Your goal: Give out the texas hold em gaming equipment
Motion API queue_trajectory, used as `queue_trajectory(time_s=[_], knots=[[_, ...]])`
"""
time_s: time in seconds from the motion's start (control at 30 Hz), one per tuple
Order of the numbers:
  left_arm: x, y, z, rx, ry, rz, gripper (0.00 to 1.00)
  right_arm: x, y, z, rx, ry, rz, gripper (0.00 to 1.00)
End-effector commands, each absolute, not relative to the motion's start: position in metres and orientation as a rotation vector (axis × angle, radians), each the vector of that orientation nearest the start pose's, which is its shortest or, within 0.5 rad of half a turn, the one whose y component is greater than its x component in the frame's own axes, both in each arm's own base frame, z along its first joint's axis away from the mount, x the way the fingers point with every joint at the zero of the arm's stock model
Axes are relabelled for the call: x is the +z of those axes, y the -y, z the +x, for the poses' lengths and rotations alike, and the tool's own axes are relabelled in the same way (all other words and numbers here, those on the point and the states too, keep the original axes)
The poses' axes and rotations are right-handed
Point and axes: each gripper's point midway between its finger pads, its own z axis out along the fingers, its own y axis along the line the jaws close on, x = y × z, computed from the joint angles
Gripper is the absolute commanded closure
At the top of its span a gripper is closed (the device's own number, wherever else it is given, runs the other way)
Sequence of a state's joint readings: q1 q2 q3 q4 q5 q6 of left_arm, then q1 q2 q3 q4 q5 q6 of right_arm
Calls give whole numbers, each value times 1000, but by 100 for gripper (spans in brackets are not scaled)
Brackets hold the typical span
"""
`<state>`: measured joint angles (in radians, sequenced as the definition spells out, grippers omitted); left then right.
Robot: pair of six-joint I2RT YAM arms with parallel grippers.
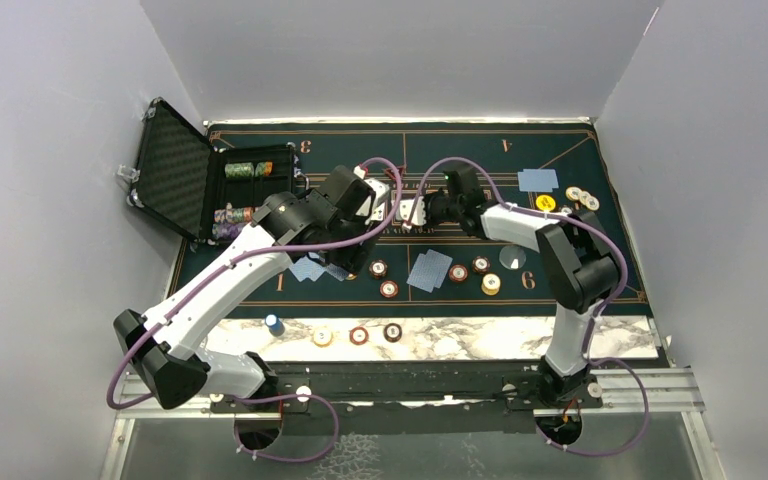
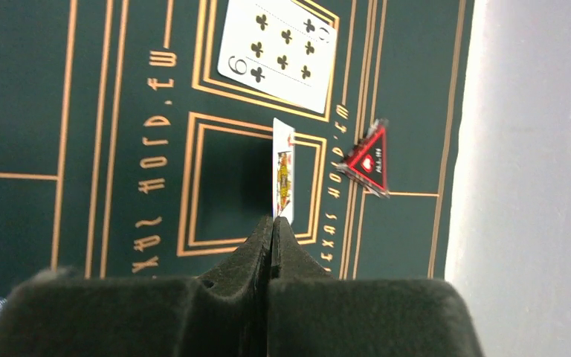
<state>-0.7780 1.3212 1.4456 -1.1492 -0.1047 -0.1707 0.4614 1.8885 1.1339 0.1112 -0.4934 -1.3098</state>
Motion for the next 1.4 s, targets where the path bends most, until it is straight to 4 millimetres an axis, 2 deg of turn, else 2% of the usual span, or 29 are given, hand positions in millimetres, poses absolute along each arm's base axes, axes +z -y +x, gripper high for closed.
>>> queue_trajectory(time_s=[0.0, 0.07, 0.13, 0.23, 0.3, 0.37, 0.47, 0.5, 0.57, 0.63, 0.7, 0.73, 0.77, 0.83, 0.93, 0.97, 1.07, 1.2, 1.37], knots=[[240, 199, 216, -255, -2439, 759, 100, 75, -283, 436, 61, -1076, -1817, 99], [240, 198, 217, -249, -2436, 762, 100, 70, -281, 429, 79, -1091, -1825, 99], [239, 198, 218, -242, -2436, 767, 100, 65, -281, 421, 97, -1112, -1828, 93], [237, 199, 220, -241, -2434, 775, 100, 58, -275, 420, 104, -1205, -1790, 72], [236, 201, 221, -248, -2433, 781, 100, 63, -273, 421, 123, -1285, -1748, 64], [234, 204, 222, -253, -2434, 787, 100, 86, -276, 411, 203, -1355, -1674, 59], [229, 209, 226, -257, -2430, 805, 100, 151, -277, 397, 344, -1510, -1347, 46], [227, 211, 228, -260, -2426, 812, 100, 167, -273, 392, 389, -1583, -1248, 39], [220, 216, 234, -250, -2434, 831, 100, 194, -263, 380, 472, -1748, -1011, 31], [217, 223, 239, -246, -2429, 861, 100, 215, -254, 364, 588, -1885, -769, 24], [217, 230, 246, -241, -2405, 891, 100, 223, -235, 351, 728, -2071, -469, 14], [219, 232, 249, -240, -2389, 900, 100, 222, -225, 343, 870, -2186, -338, 11], [220, 236, 250, -255, -2371, 922, 100, 224, -224, 328, 1077, -2267, -268, 10], [222, 245, 251, -274, -2320, 986, 100, 227, -226, 301, 1392, -2333, -273, 10], [219, 253, 247, -276, -2280, 1086, 100, 243, -238, 283, 1628, -2270, -353, 10], [218, 255, 246, -275, -2273, 1105, 100, 241, -241, 277, 1685, -2266, -343, 10], [215, 260, 242, -278, -2256, 1149, 100, 237, -254, 263, 1792, -2273, -385, 10], [218, 265, 240, -289, -2244, 1161, 100, 238, -270, 249, 1850, -2253, -444, 9], [221, 273, 237, -303, -2230, 1169, 100, 227, -293, 243, 1834, -2301, -477, 10]])
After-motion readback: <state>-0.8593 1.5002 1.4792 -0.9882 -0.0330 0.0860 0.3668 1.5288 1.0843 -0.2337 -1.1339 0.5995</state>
